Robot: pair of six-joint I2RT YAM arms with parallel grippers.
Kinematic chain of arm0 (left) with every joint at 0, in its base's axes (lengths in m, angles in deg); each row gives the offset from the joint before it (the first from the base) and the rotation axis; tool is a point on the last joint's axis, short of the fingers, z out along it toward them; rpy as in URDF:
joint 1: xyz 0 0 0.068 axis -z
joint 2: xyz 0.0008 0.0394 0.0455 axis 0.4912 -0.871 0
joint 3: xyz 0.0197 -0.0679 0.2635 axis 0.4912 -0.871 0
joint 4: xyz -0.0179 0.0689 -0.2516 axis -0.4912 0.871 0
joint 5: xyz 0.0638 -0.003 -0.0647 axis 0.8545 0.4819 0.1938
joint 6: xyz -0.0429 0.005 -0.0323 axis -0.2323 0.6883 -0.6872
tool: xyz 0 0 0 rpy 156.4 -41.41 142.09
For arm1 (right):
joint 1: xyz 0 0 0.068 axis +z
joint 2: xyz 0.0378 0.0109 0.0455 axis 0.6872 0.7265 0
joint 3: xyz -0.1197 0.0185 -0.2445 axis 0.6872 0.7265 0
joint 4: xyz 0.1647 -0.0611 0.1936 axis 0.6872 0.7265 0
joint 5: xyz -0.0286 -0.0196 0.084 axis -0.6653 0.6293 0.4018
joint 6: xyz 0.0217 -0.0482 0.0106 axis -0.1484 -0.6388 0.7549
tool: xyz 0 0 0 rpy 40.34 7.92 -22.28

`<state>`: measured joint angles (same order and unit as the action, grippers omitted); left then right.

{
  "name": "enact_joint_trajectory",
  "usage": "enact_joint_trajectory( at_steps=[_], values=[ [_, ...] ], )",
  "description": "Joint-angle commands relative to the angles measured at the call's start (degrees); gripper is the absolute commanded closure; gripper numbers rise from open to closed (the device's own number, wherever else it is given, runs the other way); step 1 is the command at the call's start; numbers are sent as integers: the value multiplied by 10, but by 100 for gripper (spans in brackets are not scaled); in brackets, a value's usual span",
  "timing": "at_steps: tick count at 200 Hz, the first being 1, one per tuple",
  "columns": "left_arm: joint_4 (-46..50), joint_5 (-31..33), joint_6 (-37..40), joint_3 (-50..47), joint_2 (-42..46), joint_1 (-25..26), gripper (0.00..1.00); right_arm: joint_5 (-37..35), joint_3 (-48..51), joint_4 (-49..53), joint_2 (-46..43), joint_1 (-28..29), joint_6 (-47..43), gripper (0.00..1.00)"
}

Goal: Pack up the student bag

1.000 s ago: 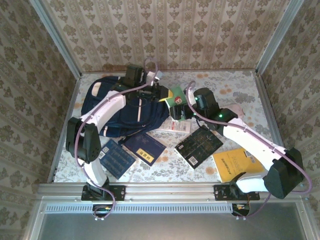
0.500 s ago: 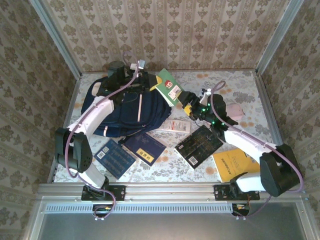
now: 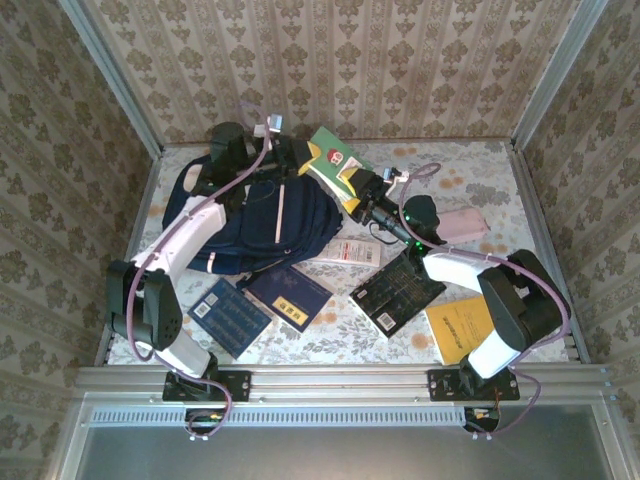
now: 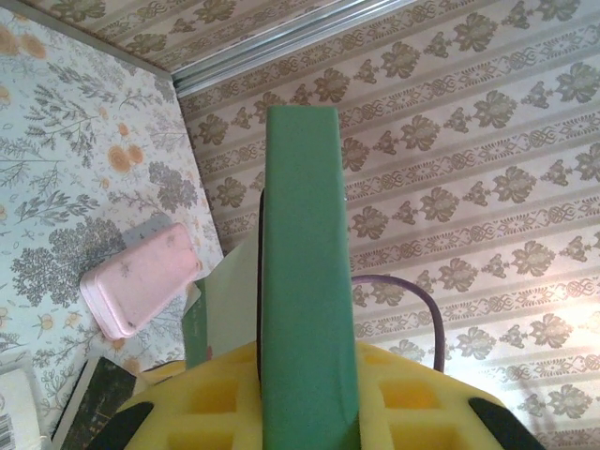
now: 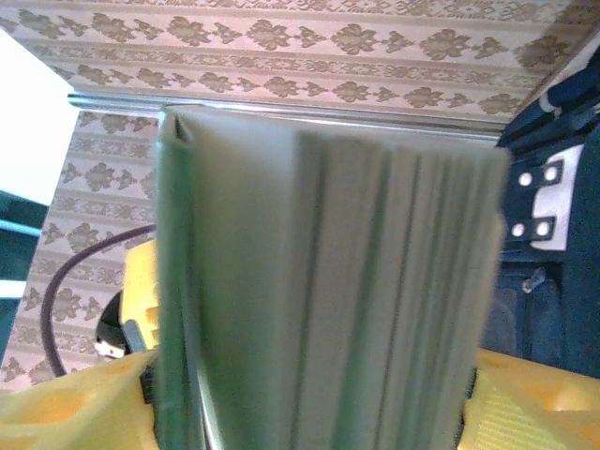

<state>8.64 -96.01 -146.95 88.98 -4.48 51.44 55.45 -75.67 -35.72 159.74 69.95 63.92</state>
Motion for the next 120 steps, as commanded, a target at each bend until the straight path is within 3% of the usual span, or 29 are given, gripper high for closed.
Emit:
enact_joint_trajectory(
  at_steps=[1, 16, 52, 120],
  values=[
    [-44, -12, -19, -2, 38, 0, 100, -19, -4, -58, -3, 4, 14, 38],
    [-39, -11, -15, -5, 38, 0, 100, -16, -4, -40, -15, 3, 2, 48],
    [-6, -4, 12, -9, 42, -6, 100, -27, 8, 27, -52, 0, -40, 56],
    [78, 9, 76, -3, 39, -9, 100, -43, 32, 117, -108, -23, -97, 96]
  ],
)
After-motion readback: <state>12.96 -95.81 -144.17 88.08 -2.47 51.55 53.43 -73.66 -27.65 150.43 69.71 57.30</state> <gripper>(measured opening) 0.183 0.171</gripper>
